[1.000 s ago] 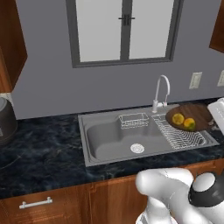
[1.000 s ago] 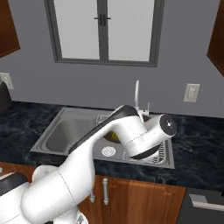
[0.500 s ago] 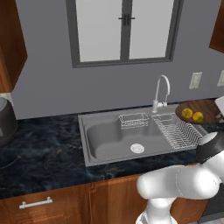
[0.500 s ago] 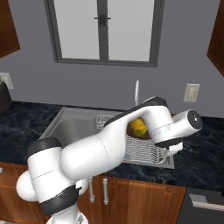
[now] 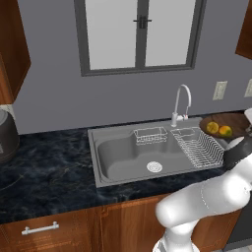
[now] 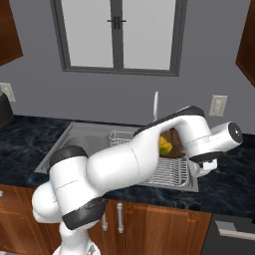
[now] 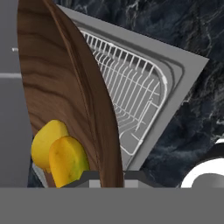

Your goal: Dump the lemon and mango from the bowl so the bowl can be washed. Place the bowl in the sink after clearing the leftovers.

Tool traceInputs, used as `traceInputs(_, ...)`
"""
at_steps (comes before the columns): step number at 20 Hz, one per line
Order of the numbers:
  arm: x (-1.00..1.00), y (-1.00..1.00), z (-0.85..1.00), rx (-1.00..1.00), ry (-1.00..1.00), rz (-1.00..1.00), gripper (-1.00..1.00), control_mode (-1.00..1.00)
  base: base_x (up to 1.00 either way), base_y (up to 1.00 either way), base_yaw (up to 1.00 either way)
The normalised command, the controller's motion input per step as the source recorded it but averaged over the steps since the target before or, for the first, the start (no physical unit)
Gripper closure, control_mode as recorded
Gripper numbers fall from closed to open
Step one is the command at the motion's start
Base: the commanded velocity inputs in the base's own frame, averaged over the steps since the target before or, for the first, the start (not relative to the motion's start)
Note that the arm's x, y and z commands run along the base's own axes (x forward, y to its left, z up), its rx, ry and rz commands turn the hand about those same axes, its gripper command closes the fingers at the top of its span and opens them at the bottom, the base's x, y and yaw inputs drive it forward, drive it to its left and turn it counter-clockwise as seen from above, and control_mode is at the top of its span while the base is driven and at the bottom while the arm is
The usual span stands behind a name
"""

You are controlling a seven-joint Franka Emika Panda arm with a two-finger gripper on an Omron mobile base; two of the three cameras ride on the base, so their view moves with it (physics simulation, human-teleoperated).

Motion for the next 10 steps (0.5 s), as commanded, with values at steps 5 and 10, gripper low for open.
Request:
traceInputs(5, 0.41, -0.09, -0.24, -0.02, 0.0, 0.0, 1.0, -1.0, 0.0, 0.0, 0.0)
traceInputs(10, 0.48, -0.18, -0.32, -0.07, 0.0, 0.0, 1.0, -1.0, 0.0, 0.0, 0.0)
